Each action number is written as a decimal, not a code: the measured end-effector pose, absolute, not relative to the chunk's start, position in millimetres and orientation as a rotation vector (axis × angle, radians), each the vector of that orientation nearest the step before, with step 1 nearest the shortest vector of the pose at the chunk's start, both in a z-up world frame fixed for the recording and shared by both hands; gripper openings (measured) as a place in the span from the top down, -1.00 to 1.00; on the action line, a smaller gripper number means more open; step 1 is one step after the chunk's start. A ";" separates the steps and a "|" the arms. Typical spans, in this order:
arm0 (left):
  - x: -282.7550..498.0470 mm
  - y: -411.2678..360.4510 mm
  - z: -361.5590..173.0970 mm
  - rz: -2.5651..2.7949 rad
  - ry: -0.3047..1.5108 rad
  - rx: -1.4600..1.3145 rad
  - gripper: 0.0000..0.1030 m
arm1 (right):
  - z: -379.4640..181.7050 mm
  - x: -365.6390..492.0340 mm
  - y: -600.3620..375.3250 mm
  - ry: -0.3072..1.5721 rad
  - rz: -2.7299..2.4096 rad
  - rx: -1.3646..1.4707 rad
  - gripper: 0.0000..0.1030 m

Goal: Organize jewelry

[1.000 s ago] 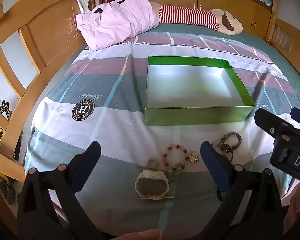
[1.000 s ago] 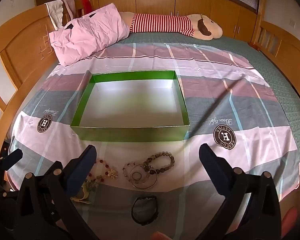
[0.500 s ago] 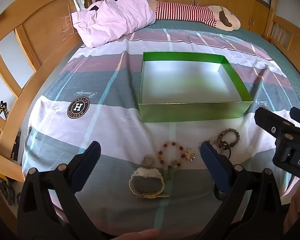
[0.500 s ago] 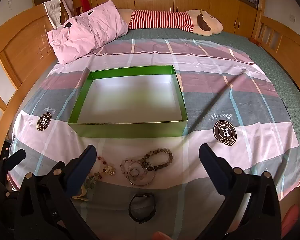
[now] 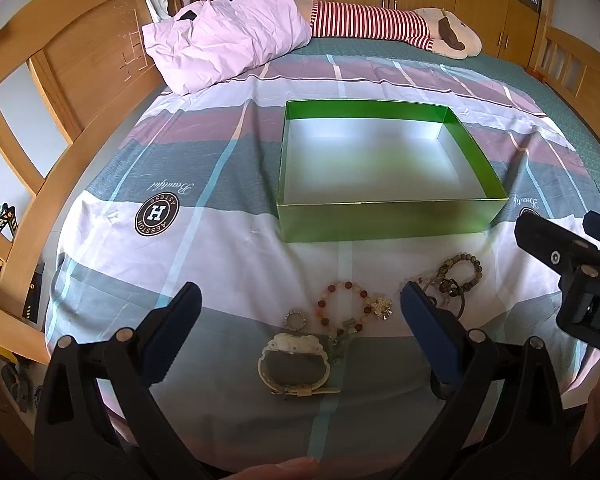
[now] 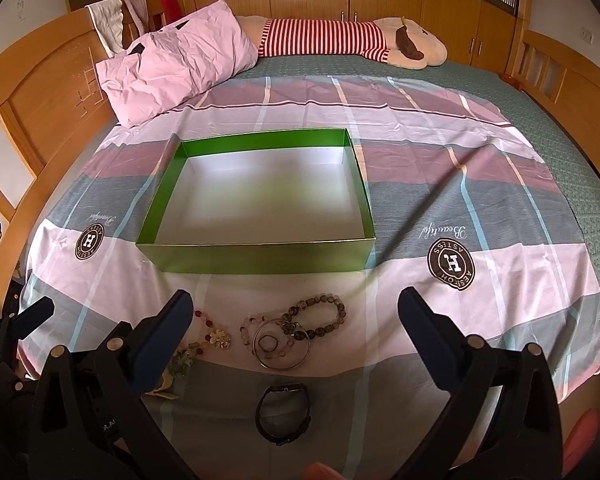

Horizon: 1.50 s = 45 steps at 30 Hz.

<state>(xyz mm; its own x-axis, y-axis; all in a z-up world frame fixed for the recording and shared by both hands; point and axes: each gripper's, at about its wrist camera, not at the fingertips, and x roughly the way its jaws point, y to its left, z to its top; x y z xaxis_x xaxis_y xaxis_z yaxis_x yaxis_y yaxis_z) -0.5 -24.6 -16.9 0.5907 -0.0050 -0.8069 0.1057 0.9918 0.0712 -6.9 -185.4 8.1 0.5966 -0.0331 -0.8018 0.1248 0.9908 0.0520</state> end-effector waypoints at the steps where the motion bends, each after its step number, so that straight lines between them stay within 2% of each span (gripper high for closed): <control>1: -0.5 -24.7 -17.1 -0.065 0.937 0.116 -0.96 | 8.2 -7.0 -185.4 0.927 -0.092 0.106 -0.97; 45: 2.0 -18.8 -19.7 -0.063 0.957 0.108 -0.96 | 0.4 -4.7 -182.2 0.918 -0.078 0.088 -0.97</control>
